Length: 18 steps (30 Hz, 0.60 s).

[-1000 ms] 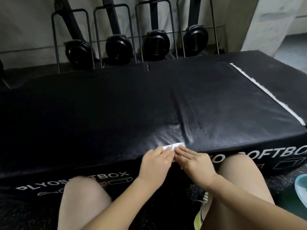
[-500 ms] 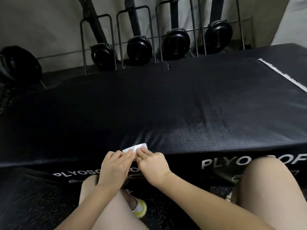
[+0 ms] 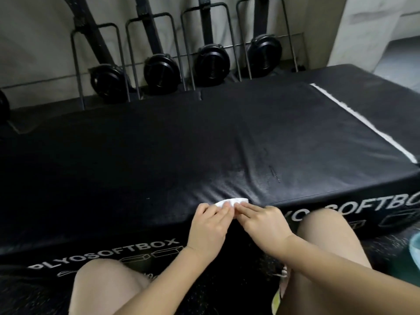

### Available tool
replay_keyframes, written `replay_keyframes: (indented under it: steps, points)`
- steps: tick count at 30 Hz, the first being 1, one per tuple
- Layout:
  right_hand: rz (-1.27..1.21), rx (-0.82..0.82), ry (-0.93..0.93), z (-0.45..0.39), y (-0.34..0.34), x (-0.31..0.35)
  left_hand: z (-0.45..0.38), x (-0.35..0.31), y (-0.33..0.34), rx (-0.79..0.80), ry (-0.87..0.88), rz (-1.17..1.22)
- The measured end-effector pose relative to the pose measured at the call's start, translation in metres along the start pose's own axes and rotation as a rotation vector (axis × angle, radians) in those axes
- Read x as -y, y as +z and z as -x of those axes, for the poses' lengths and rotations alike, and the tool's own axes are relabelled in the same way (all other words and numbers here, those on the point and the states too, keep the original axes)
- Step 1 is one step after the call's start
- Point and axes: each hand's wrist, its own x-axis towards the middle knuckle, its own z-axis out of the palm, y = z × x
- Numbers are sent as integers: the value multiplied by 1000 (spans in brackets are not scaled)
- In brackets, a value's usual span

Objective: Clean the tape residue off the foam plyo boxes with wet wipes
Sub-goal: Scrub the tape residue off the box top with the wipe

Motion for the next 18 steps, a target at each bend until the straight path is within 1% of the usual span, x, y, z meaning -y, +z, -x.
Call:
replay_keyframes:
  steps: [4,7,10,13,15,18]
  points:
    - [-56,57,90,37,-17,-49,-50,-52,22,96,25,11]
    - [-105,70,142,48,-25,-71,-71,-76,30,202,10,8]
    - [-27,29,100,53,-28,-84,-79,-84,28,360,-37,-2]
    - [-22,27,63,56,-38,-93,-91,-89,24,486,-27,-29]
    - [-45,84,50,51,-39,-101,-106,-90,23,525,-20,-47]
    - [-126,160,109,32,-23,-124,-131,-80,24,568,-50,-89]
